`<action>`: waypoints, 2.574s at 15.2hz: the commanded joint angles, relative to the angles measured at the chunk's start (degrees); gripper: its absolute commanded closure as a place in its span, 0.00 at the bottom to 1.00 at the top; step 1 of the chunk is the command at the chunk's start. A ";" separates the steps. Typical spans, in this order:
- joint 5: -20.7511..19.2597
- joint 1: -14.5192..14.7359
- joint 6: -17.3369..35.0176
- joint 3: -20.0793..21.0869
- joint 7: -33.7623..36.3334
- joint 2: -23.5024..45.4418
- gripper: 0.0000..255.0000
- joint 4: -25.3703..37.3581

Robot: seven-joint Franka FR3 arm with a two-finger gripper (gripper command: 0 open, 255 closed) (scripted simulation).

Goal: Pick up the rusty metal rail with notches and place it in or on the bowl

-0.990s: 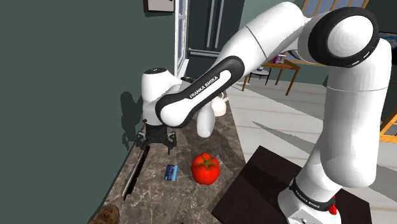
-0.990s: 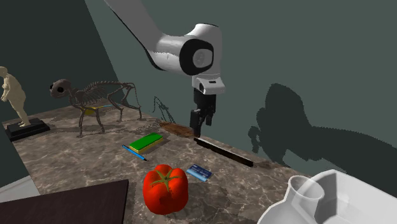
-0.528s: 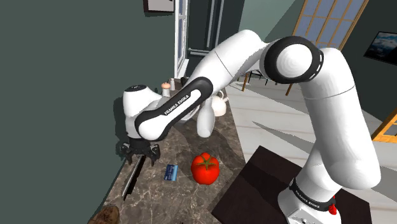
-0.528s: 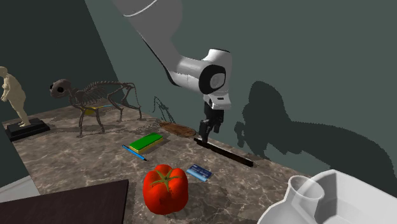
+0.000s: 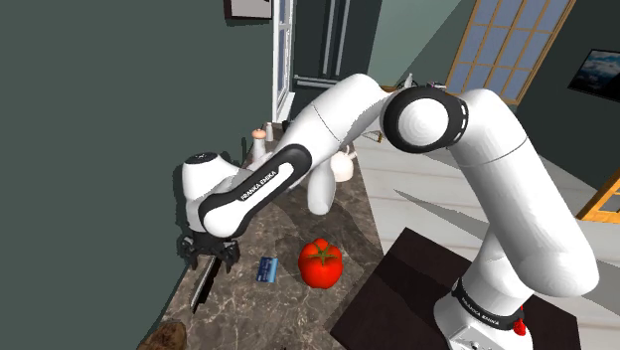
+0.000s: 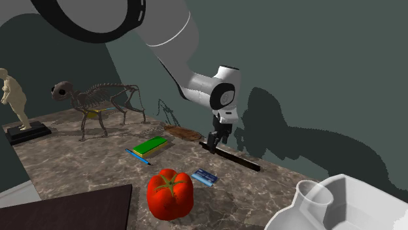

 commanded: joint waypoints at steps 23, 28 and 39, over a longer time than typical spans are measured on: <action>0.03 0.06 -0.01 0.06 0.15 -0.27 1.00 -0.23; 0.70 -0.47 -2.24 0.76 0.00 -3.02 1.00 -0.74; 2.26 -1.48 -7.68 2.16 -0.38 -8.46 1.00 -0.64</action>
